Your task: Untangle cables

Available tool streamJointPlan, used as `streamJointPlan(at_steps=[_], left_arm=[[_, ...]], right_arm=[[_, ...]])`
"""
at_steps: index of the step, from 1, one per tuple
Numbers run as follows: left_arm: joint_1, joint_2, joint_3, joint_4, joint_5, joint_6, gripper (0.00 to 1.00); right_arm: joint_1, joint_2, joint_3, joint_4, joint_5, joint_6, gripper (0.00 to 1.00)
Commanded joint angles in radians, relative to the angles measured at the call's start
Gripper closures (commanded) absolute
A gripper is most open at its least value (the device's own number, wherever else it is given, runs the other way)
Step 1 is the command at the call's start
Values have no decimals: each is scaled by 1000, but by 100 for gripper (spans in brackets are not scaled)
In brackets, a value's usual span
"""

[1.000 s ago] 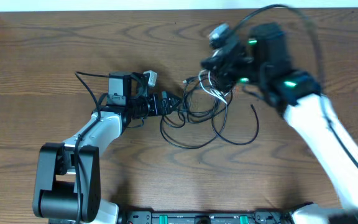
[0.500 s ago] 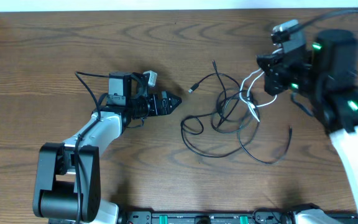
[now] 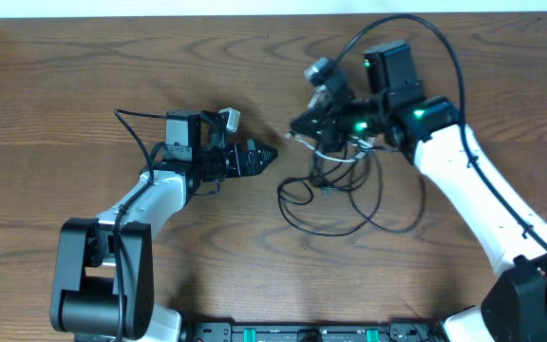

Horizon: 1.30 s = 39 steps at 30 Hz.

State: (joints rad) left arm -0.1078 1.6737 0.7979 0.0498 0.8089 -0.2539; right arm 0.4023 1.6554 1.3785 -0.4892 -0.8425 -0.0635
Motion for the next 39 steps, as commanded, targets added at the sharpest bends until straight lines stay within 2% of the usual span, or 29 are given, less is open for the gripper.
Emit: streamJointPlan(at_steps=[1,3,4,6,7,10,12,14,18,21,24,27,30,34,36,39], left_arm=[[0,-3,8,-1,1,14,1],[0,-3,8,-1,1,14,1],[0,-3,8,-1,1,14,1],[0,-3,8,-1,1,14,1],[0,-3,8,-1,1,14,1],[0,-3,8,-1,1,14,1],[0,-3,8,-1,1,14,1],[0,-3,8,-1,1,14,1],[0,-3,8,-1,1,14,1],[0,-3,8,-1,1,14,1],[0,-3,8,-1,1,14,1],[0,-3,8,-1,1,14,1],[0,-3,8,-1,1,14,1],[0,-3,8,-1,1,14,1],[0,-3,8,-1,1,14,1],[0,-3,8,-1,1,14,1]], right_arm=[[25,-83,38,102,-288,-53,99],[25,-130,38,126,-312,-116,99],[25,-152,38,97,-257,-173,99],[32,-166,36,-21,63,-217,99],[37,-161,31,-56,199,-190,99],[53,-123,23,-133,563,24,99],[55,-117,23,-143,545,39,99],[44,-136,27,-108,422,-18,99],[-31,-234,29,-6,84,-132,99],[-157,-331,29,-27,-191,-259,99],[-243,-364,29,-108,-66,-261,99],[-294,-356,26,-232,332,-163,99],[-317,-315,26,-336,780,40,99],[-330,-230,26,-420,1158,321,99],[-332,-161,26,-415,1163,397,99],[-330,-56,26,-359,1007,378,99]])
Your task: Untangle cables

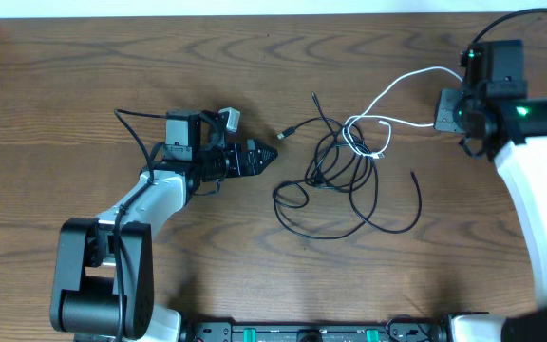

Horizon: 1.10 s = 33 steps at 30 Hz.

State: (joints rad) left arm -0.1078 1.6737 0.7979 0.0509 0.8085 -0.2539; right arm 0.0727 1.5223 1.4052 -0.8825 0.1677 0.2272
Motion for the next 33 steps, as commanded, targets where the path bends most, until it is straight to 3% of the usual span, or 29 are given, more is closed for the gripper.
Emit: streamJointPlan(at_steps=[1,3,5,8,9,16,19,22,26,33], left_arm=[[0,-3,8,-2,1,14,1],[0,-3,8,-2,1,14,1],[0,-3,8,-2,1,14,1],[0,-3,8,-2,1,14,1],[0,-3,8,-2,1,14,1],[0,-3,8,-2,1,14,1],[0,-3,8,-2,1,14,1],[0,-3,8,-2,1,14,1],[0,-3,8,-2,1,14,1],[0,-3,8,-2,1,14,1]], right_arm=[[0,109,-1,53,-29,64,99],[0,156,-1,76,-22,60,96],[0,201,-1,114,-17,60,83],[1,230,-1,160,-23,57,60],[1,230,-1,183,-44,49,38],[1,159,1,338,-360,-35,1],[26,164,0,392,-590,-68,1],[71,198,0,369,-586,-51,11],[154,284,0,381,-583,71,21],[256,460,0,477,-404,386,37]])
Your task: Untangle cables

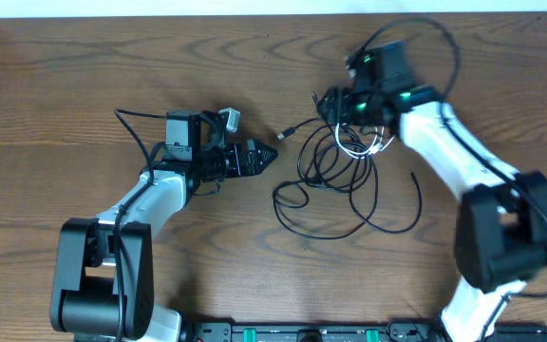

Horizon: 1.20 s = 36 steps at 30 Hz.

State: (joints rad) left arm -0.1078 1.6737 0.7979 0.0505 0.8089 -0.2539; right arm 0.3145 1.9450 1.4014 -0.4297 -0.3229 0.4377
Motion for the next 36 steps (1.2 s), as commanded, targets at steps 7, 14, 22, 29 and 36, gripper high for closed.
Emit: streamJointPlan(at_steps=[7,14,22,29,36], left_arm=[[0,-3,8,-2,1,14,1],[0,-3,8,-2,1,14,1],[0,-3,8,-2,1,14,1],[0,-3,8,-2,1,14,1],[0,-3,8,-2,1,14,1]], right_arm=[[20,52,4,67,134,253,41],[20,53,4,2,192,389,45],[17,54,4,29,220,404,50],[20,90,4,38,221,423,57],[20,119,4,56,220,422,56]])
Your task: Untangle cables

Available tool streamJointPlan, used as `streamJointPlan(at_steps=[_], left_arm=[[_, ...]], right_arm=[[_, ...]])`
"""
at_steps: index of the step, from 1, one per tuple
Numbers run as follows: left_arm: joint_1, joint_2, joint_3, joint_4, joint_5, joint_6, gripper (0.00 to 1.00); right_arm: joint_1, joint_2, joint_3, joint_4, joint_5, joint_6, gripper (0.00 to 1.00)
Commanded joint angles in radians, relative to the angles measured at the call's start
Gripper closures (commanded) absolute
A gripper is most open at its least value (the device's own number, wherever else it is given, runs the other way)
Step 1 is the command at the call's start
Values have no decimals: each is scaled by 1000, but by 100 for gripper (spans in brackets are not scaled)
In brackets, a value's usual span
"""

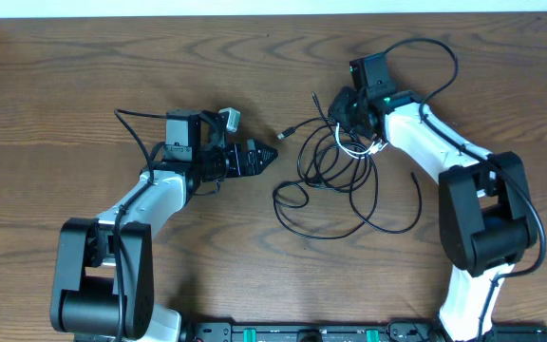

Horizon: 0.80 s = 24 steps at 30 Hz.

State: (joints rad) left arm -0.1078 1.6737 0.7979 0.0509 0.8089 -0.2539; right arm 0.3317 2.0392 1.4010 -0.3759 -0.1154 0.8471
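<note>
A tangle of black cables (335, 185) lies right of the table's middle, with a short white cable (361, 144) looped into its upper part. My right gripper (338, 110) is at the top edge of the tangle, pointing left and down. Its fingers are dark against the black cables, so their state does not show. My left gripper (266, 157) lies low to the left of the pile, pointing right, shut with nothing in it and apart from the cables.
One plug end (288, 132) sticks out toward my left gripper. Loose black ends lie at the top (314, 96) and at the right (414, 177). The right arm's own cable (435, 47) arcs above it. The wooden table (84, 76) carries nothing else.
My right gripper has stayed at the top of the tangle, its wrist turned and shifted slightly. The cables lie about as before. The left arm has not moved.
My right gripper was first down in the top of the tangle. Then it was far to the right with the white cable stretched out from the pile. After that it was back at the pile with the white cable slack again, and it remains there.
</note>
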Motion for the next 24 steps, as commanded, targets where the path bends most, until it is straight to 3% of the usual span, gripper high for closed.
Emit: streamJointPlan(at_steps=[1,14,17,21,24], left_arm=[[0,-3,8,-2,1,14,1],[0,-3,8,-2,1,14,1],[0,-3,8,-2,1,14,1],[0,-3,8,-2,1,14,1],[0,-3,8,-2,1,14,1]], right_arm=[[3,26,4,2,12,13,56],[4,78,4,37,-6,13,64],[4,97,4,52,-37,12,71],[4,97,4,84,-69,-15,97],[3,97,5,159,-180,-103,99]])
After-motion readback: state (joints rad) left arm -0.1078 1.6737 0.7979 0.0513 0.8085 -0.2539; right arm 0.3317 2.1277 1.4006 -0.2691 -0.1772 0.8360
